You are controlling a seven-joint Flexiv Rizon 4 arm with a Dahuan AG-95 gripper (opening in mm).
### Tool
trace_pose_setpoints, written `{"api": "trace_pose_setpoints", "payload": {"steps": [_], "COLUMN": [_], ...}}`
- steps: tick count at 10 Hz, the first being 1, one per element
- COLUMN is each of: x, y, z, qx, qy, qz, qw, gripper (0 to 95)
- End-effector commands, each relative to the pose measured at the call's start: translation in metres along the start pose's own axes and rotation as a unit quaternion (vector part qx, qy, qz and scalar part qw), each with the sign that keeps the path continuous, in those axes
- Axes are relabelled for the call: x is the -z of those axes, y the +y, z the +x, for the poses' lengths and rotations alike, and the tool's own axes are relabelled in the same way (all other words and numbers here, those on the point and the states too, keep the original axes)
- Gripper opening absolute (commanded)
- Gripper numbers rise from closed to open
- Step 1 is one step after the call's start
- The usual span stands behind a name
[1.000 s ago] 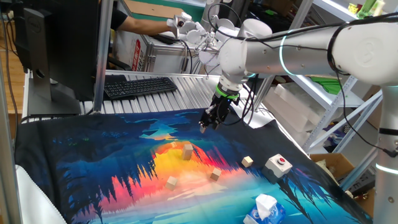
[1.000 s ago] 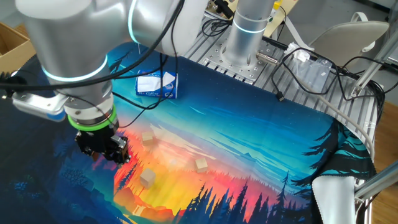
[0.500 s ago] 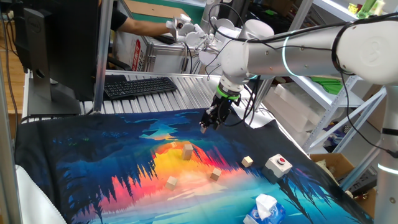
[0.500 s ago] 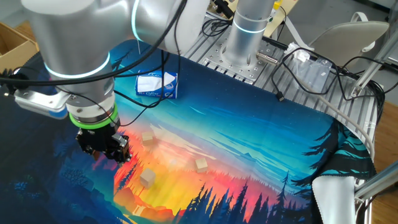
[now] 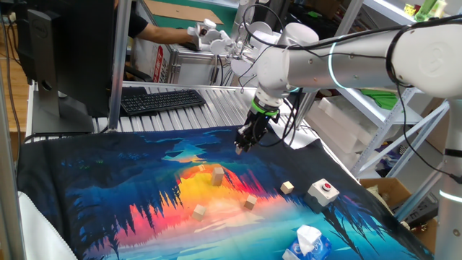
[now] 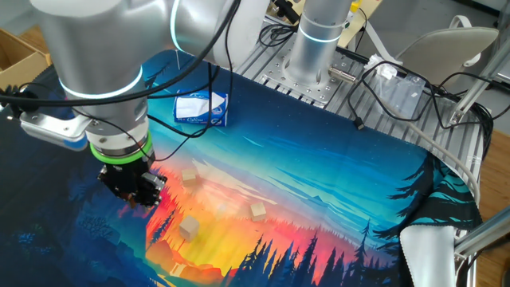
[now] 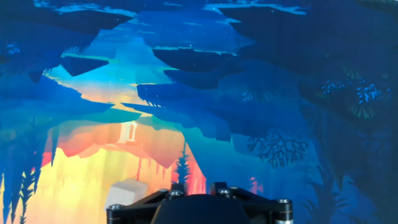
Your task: Stack the blocks in a vertical line of five
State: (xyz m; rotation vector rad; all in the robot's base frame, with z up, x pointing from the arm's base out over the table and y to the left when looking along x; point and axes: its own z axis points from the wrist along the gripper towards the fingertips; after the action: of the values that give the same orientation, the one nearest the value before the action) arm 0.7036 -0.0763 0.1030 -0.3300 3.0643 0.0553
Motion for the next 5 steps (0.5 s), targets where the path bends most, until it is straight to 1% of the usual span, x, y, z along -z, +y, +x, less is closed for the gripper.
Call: {"api": "trace_pose_setpoints", "payload": {"steps": [1, 2, 3, 4, 5], "x": [-0.0002, -0.0002, -0.0002, -0.0002, -0.0002], "y": [-0.0004, -0.0004, -0.0004, -0.0004, -0.0004], "z": [-0.0011, -0.0011, -0.0011, -0.0011, -0.0011], "qx": [-0.002, -0.007, -0.011, -0.010, -0.008], "qy": [0.002, 0.004, 0.006, 0.006, 0.006], "qz": [0.002, 0.006, 0.016, 0.021, 0.021], "qw": [1.0000, 0.9999, 0.9998, 0.9997, 0.9997], "gripper": [0.0, 0.0, 0.0, 0.0, 0.0]}}
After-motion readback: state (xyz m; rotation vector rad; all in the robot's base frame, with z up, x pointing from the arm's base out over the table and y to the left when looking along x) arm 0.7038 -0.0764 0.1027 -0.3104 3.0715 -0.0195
